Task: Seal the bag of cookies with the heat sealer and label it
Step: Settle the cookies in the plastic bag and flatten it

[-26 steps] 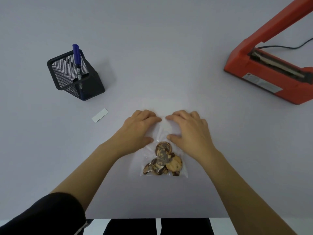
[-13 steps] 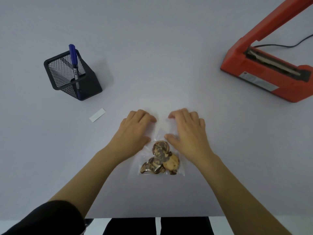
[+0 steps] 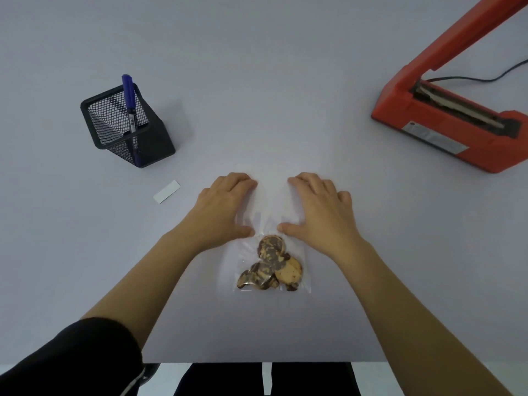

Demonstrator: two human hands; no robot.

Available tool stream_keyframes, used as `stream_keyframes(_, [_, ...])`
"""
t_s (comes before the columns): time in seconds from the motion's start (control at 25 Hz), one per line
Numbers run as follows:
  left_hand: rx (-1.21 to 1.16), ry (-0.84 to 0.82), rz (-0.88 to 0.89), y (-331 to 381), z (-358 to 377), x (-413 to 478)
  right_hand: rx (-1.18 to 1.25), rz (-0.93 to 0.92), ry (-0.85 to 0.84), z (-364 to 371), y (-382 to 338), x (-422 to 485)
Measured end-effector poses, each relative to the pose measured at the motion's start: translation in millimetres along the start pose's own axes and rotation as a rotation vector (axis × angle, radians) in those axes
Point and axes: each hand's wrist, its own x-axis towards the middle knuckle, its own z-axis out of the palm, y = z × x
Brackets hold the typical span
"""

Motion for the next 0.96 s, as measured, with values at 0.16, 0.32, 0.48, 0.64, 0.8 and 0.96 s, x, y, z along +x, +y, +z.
stream_keyframes(0.16, [0.041,-0.013,-0.038,3.1,-1.5,3.4,0.033,0.054,-0.06,-5.2,-1.8,8.2])
stream_keyframes(0.32, [-0.042,-0.026,-0.264,13.8,-0.5,2.4,0.204,0.182,-0.098,-5.5,-9.0,7.1])
stream_keyframes(0.48, [-0.167,-0.024,-0.384,35.9,4.0,1.9,0.369,0.263,-0.099,-1.6,-18.8,6.9])
stream_keyframes(0.64, [-0.314,0.011,-0.416,34.0,2.6,0.2,0.413,0.229,-0.067,-1.7,-16.8,9.5])
stream_keyframes(0.8, [-0.399,0.031,-0.358,27.6,15.0,-3.1,0.506,0.216,-0.085,10.2,-14.3,4.3])
stream_keyframes(0.96, [-0.42,0.096,-0.252,25.3,19.6,-7.8,0.494,0.259,-0.014,11.4,-20.0,0.0])
